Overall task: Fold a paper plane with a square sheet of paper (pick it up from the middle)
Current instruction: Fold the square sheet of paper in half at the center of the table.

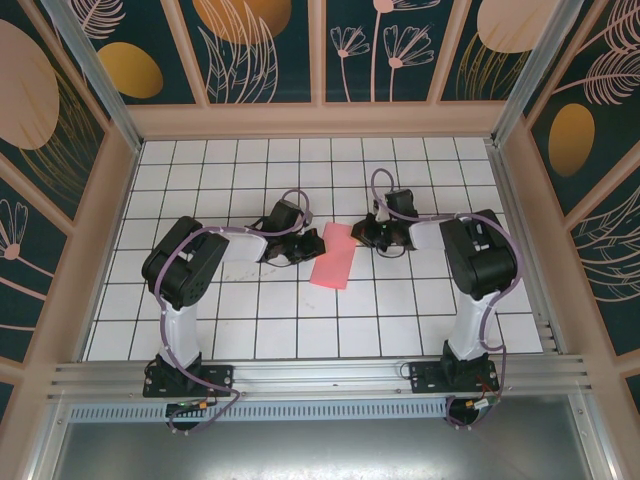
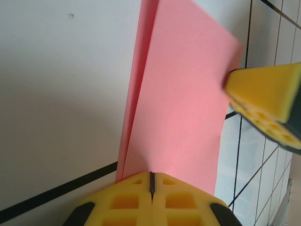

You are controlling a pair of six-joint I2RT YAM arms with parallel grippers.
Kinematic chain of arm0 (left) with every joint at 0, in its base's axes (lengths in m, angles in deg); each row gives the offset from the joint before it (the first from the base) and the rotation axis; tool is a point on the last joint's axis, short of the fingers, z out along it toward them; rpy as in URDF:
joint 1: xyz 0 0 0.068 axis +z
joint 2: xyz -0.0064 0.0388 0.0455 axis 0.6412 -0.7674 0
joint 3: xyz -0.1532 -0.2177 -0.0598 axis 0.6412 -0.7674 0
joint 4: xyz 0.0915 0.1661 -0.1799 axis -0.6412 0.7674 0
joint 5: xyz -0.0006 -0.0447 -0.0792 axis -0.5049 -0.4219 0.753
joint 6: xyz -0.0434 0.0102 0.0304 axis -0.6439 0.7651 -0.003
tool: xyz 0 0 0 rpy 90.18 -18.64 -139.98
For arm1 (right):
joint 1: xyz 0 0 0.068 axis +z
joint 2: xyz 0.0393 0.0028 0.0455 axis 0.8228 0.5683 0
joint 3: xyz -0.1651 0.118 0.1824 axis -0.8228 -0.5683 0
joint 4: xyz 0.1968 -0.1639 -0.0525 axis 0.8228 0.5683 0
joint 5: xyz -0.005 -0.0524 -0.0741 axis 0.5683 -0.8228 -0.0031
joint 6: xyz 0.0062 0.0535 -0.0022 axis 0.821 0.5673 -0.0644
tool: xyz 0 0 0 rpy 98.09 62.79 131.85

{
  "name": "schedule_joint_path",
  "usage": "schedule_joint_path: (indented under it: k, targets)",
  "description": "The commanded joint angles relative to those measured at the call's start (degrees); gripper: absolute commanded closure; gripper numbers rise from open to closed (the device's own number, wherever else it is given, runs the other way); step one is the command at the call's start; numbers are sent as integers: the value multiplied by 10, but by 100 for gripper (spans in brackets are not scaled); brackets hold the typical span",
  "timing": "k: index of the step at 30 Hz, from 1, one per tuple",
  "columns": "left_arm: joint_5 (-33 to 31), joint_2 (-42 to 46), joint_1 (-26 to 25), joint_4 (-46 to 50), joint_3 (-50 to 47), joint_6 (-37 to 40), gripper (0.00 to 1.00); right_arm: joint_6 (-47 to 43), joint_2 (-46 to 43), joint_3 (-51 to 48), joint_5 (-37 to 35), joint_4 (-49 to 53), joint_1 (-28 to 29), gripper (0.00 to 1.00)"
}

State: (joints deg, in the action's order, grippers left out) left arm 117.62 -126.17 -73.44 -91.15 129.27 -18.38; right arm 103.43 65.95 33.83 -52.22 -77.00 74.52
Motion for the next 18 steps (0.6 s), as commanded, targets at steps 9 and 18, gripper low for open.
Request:
schedule_joint_path:
  k: [9,18]
  targets:
    - [-21,-8,-4,58,-20,15,100,13,-24,49,11,54,-5,100]
    - [-23,-4,-4,60,-20,16,100,20,3,76,24,51,-16,100]
